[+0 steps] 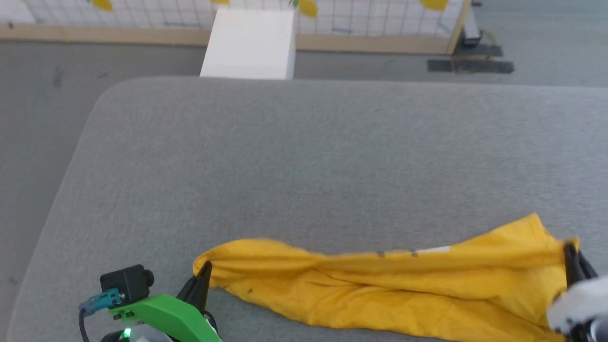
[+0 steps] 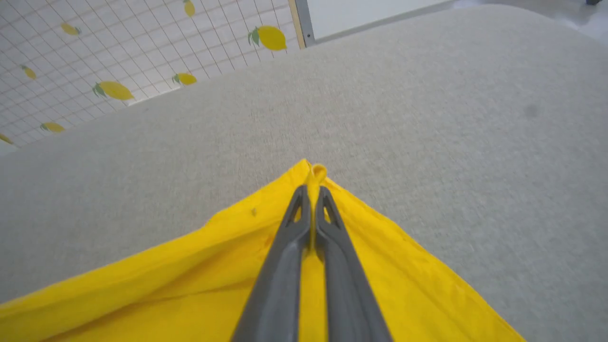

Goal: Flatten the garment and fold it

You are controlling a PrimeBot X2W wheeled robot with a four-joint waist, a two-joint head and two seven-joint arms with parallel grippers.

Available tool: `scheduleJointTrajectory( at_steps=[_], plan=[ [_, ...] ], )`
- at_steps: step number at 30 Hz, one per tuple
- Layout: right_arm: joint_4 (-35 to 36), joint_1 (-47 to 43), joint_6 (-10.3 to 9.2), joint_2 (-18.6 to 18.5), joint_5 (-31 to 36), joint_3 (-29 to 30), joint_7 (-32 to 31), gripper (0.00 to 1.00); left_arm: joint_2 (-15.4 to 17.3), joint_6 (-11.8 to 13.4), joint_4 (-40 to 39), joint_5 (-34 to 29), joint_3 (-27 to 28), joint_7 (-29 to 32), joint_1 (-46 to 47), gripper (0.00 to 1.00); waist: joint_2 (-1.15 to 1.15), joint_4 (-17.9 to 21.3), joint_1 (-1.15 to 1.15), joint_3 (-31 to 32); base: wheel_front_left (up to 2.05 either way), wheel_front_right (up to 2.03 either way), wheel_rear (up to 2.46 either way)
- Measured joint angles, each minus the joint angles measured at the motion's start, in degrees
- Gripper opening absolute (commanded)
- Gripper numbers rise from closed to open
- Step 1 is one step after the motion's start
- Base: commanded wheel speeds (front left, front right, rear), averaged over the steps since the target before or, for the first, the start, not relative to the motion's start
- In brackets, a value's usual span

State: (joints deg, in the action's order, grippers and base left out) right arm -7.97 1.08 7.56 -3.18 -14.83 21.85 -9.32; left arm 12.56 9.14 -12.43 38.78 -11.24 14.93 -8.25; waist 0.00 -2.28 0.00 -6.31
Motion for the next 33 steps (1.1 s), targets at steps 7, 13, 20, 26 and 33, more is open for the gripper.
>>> scheduleJointTrajectory(
  at_steps=[7,13,20,26,33],
  plan=[
    [6.71,-8.71,0.00,0.30,-2.92,-2.00,-3.41,0.00,-0.18,0.31,0.79,-1.11,0.31,-2.78,-0.22,0.00,0.00,3.35,0.00,3.65,0.00,0.00,0.00],
    [14.79,-9.77,0.00,0.30,-0.10,-3.56,-7.66,0.00,1.68,-0.99,0.37,-2.79,0.94,-3.98,4.71,0.00,0.00,5.62,0.00,5.73,0.00,0.00,0.00],
    [22.26,-1.91,0.00,-8.32,3.13,-8.71,-16.13,0.00,3.58,-5.54,-0.55,-1.55,0.91,-1.92,19.27,0.00,0.00,7.42,0.00,6.19,0.00,0.00,0.00],
    [23.29,11.31,0.00,-19.16,3.30,-16.62,-23.51,0.00,4.60,-7.69,2.68,-1.48,0.54,1.07,34.30,0.00,0.00,7.74,0.00,3.72,0.00,0.00,0.00],
    [15.93,33.81,0.00,-23.82,3.27,-23.40,-27.84,0.00,6.44,-8.57,10.11,-6.12,0.71,1.35,55.03,0.00,0.00,8.27,0.00,-2.66,0.00,0.00,0.00]
  ],
)
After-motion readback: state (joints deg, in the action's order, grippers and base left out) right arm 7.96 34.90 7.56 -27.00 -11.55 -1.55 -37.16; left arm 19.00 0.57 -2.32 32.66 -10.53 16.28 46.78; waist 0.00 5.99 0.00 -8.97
